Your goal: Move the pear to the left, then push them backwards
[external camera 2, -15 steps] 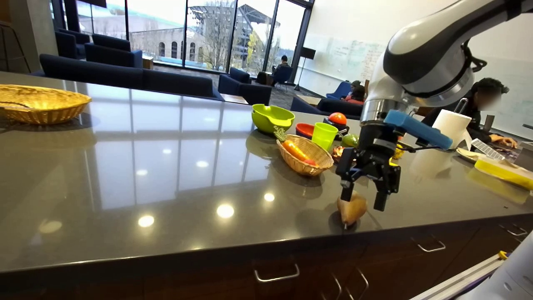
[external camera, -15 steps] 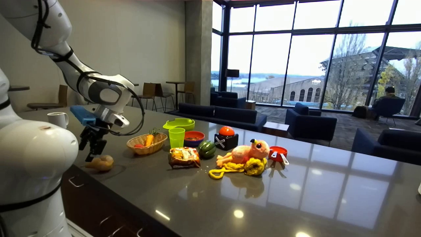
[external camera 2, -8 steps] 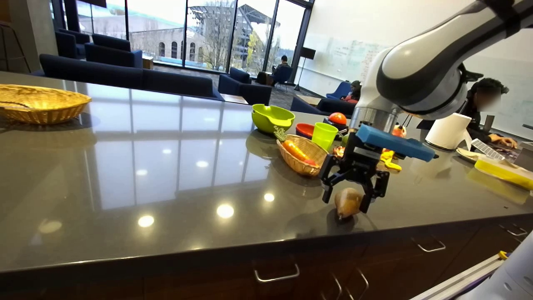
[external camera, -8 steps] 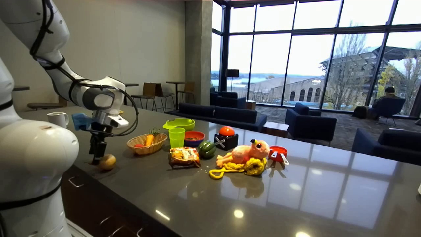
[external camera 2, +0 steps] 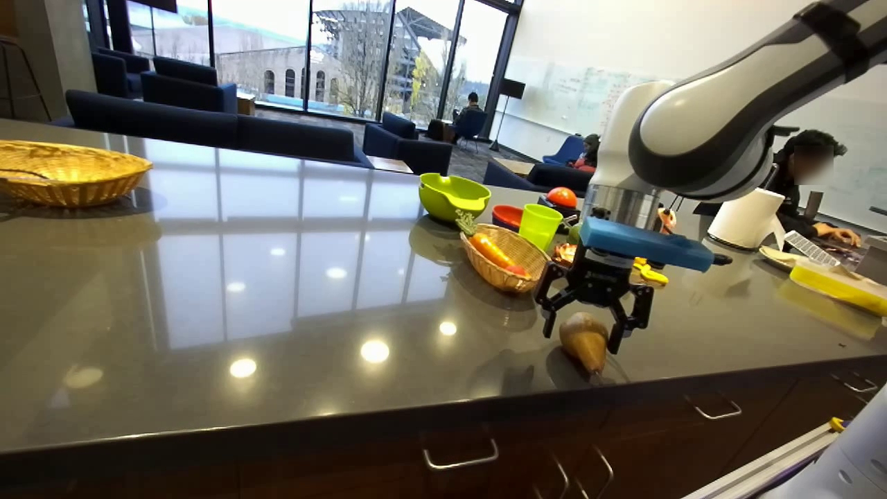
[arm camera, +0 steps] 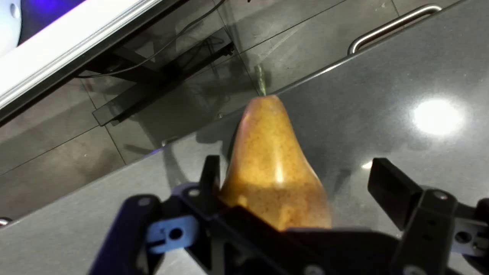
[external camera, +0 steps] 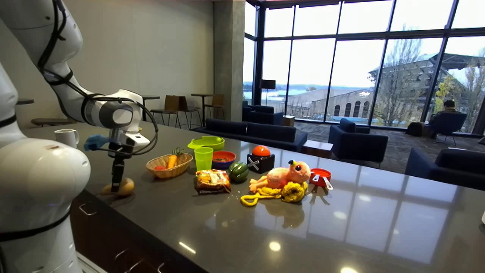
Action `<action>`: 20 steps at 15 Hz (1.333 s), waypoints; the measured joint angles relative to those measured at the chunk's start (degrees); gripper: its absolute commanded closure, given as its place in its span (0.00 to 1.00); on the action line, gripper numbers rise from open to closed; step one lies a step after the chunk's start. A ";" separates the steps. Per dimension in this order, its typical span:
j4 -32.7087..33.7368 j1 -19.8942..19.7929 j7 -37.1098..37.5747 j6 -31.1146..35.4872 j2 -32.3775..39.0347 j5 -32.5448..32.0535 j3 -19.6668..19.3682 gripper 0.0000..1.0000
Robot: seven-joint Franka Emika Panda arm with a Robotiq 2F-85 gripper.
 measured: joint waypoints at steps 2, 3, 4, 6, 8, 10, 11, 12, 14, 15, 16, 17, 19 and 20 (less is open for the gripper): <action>-0.01 -0.11 1.79 0.07 0.28 -1.30 -0.02 0.39; -0.01 -0.16 2.50 0.09 0.44 -1.78 -0.02 0.46; -0.01 -0.18 3.01 0.13 0.66 -2.27 -0.04 0.56; -0.01 -0.18 3.86 0.23 1.09 -2.89 -0.07 0.60; -0.01 -0.18 4.22 0.29 1.26 -3.29 -0.08 0.61; 0.00 -0.15 3.97 0.15 1.32 -3.19 -0.39 0.62; 0.00 -0.14 3.67 0.04 1.32 -3.06 -0.67 0.63; 0.08 -0.15 3.29 -0.08 1.32 -2.98 -1.08 0.64; 0.48 -0.26 1.96 -0.62 1.31 -2.95 -2.34 0.66; 0.78 -0.54 1.37 -0.85 1.27 -3.06 -2.95 0.66; 1.17 -1.02 0.84 -1.26 1.20 -3.22 -3.56 0.67; 1.61 -1.59 0.28 -1.61 1.16 -3.38 -4.11 0.69; 2.55 -3.08 -0.48 -1.81 1.16 -4.14 -5.06 0.71; 3.02 -3.89 -0.84 -1.80 1.18 -4.73 -5.49 0.73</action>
